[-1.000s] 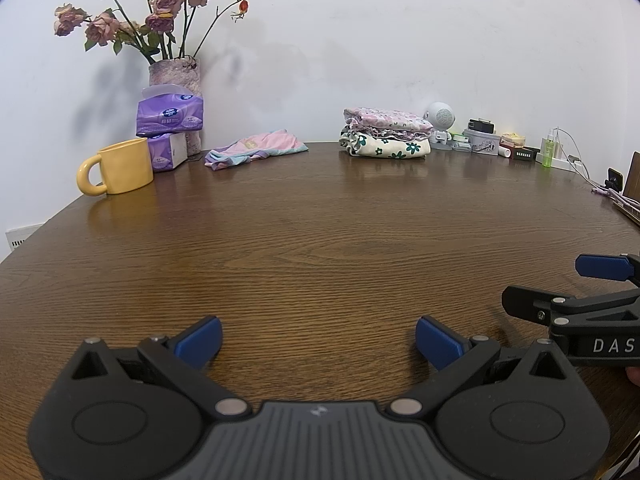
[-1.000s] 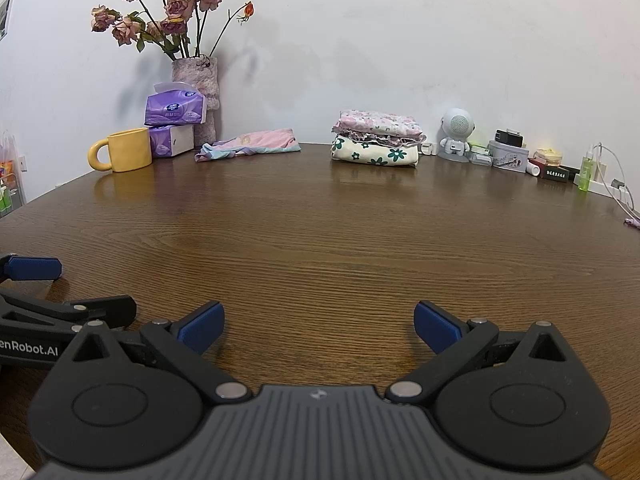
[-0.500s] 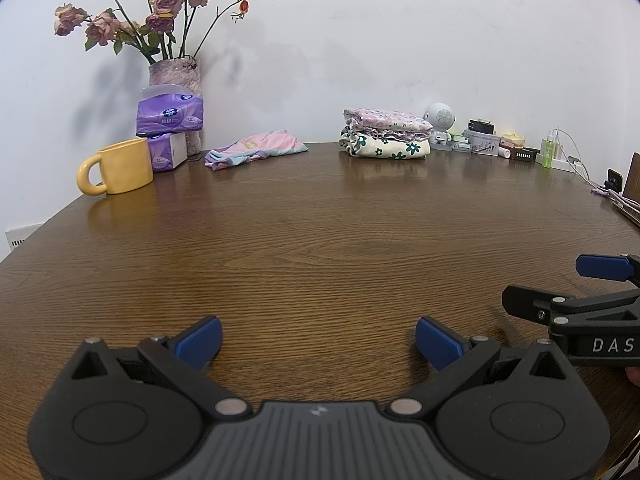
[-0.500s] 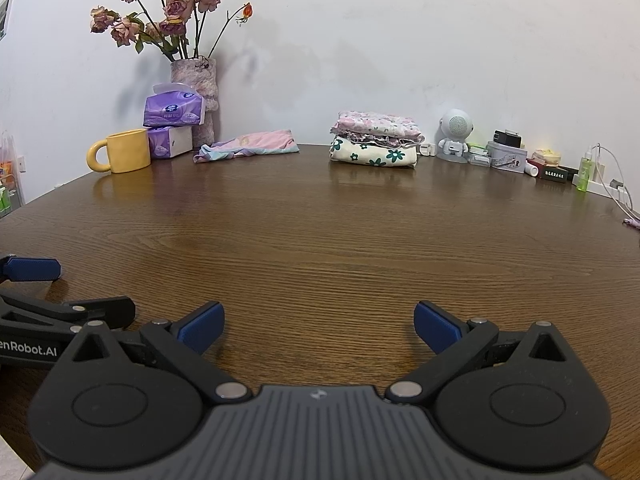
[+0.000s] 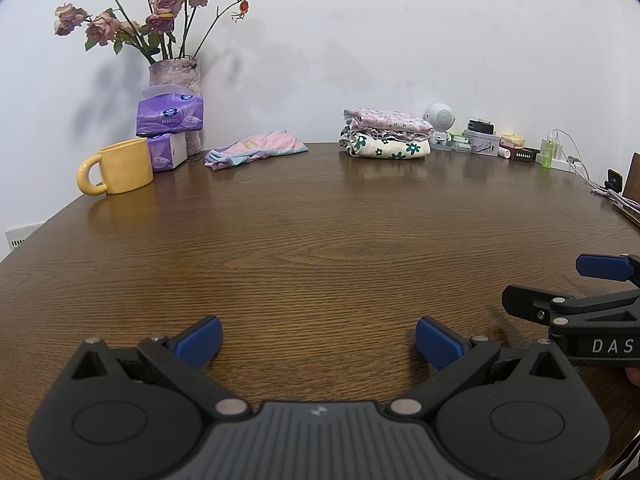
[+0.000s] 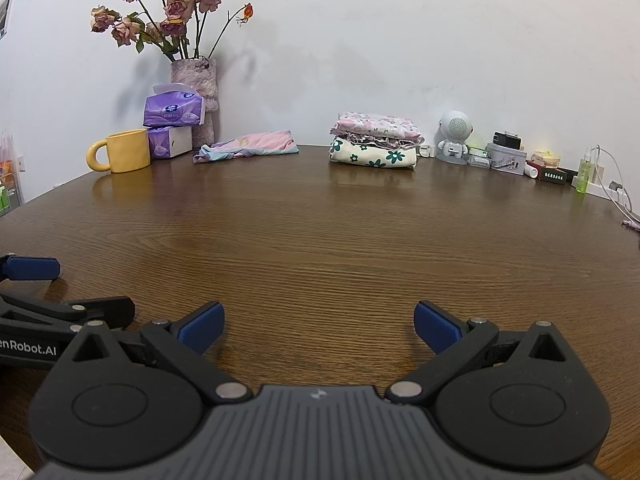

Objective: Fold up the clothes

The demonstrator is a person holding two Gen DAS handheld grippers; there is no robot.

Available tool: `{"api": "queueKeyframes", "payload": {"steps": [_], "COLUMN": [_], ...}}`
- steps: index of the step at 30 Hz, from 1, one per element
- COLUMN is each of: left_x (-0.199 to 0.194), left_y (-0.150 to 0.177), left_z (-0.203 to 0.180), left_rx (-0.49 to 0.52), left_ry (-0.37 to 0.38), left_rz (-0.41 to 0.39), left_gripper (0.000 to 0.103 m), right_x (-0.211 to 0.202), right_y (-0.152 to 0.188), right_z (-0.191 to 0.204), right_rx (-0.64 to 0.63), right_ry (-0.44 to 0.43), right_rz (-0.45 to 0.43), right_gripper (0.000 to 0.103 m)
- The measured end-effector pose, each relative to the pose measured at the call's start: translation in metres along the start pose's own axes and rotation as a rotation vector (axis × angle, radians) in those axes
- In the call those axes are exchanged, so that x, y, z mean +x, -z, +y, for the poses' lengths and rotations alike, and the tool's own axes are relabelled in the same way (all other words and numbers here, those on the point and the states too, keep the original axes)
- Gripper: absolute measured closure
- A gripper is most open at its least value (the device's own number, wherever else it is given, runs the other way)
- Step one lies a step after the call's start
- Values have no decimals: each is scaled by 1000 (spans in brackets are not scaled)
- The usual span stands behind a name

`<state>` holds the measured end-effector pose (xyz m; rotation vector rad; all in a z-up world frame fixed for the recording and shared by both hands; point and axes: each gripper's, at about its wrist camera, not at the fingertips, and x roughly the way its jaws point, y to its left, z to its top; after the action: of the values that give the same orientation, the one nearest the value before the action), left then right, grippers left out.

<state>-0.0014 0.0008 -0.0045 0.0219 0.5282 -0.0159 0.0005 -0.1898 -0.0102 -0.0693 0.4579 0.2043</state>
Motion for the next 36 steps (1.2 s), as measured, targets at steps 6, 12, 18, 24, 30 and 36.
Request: {"api": "queueKeyframes", "payload": {"steps": [6, 12, 18, 24, 30, 36], "left_x": [0, 0, 0, 0, 1, 4], "left_y": [0, 0, 0, -1, -4, -9], "left_z": [0, -1, 0, 0, 1, 3], "left_rx": [0, 0, 2, 4, 7, 9], "left_ry": [0, 0, 1, 5, 14, 33], "left_rz": [0, 0, 2, 5, 21, 47], "left_gripper": [0, 0, 0, 0, 0, 0], "right_x": [-1, -1, 1, 3, 6, 12], "right_y": [0, 1, 0, -2, -3, -9], "right_z": [1, 1, 1, -1, -3, -6], "right_rx": [1, 2, 4, 18, 29, 31], "right_ry": [1, -1, -3, -9, -23, -50], "right_rz": [-1, 1, 14, 31, 55, 101], "right_gripper": [0, 0, 0, 0, 0, 0]}}
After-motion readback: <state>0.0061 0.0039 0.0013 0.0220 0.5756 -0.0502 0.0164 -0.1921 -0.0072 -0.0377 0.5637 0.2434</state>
